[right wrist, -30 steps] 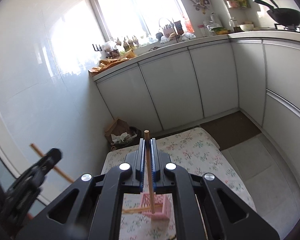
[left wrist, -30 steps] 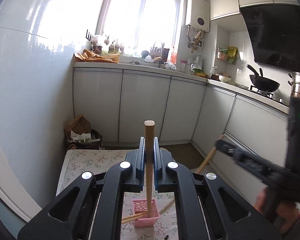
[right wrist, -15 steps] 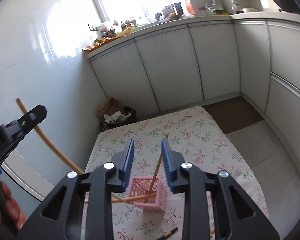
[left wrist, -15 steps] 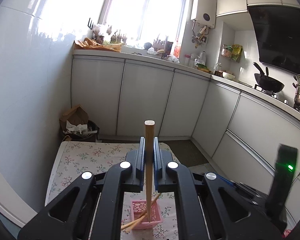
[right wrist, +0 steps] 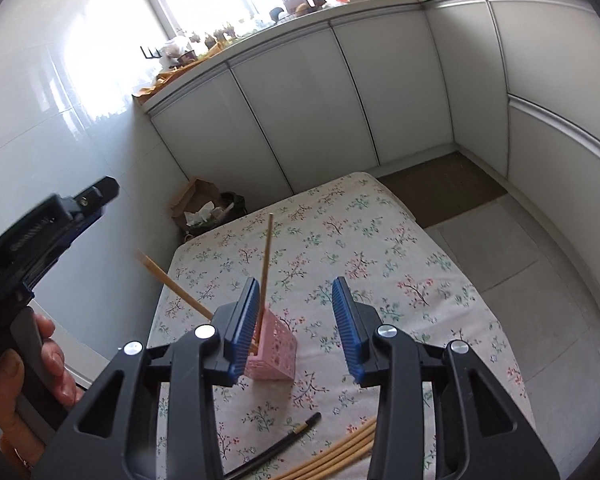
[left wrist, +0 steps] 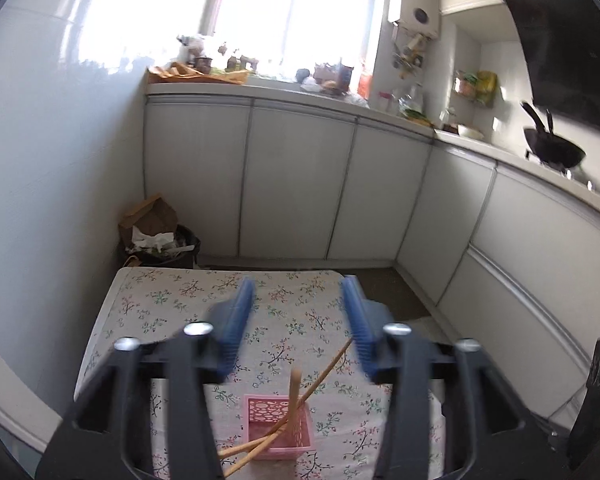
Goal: Organize utensils
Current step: 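Lift both open tools away from the cup toward the remaining chopsticks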
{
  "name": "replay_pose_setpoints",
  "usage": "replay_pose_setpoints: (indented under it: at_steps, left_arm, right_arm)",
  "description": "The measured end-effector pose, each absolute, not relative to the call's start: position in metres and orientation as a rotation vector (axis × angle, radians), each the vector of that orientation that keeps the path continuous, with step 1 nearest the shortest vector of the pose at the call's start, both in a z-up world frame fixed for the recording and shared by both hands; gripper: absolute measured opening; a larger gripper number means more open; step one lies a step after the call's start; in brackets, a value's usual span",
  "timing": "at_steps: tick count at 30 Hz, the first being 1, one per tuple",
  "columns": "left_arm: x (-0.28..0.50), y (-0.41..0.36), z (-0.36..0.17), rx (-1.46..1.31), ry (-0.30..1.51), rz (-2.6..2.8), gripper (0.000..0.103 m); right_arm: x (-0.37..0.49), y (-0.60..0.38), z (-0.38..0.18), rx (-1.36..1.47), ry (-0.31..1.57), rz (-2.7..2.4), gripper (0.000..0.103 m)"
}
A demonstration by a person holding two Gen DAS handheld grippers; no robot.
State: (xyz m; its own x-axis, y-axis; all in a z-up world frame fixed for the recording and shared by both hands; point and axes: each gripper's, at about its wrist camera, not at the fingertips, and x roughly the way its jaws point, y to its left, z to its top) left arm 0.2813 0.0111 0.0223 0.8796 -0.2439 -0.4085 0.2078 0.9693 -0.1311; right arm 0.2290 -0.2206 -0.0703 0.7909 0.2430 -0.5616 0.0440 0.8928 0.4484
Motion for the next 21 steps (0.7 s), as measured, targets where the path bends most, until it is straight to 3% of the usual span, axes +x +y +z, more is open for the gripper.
replay_pose_setpoints:
  at_steps: [5,15,21]
  left_arm:
    - [0.263,0.020,0.037,-0.085,0.399,-0.231,0.048]
    - [0.214,0.028,0.059,-0.091,0.371,-0.251,0.066]
    - [0.177,0.032,0.043,-0.093,0.409,-0.254,0.081]
  right_arm:
    - [0.222,-0.225,-0.070,0.476,0.653,0.117,0.039]
    - [0.193,-0.227,-0.069,0.490,0.658,0.117,0.042]
    - [0.165,-0.230,-0.076,0.494,0.669,0.093,0.056]
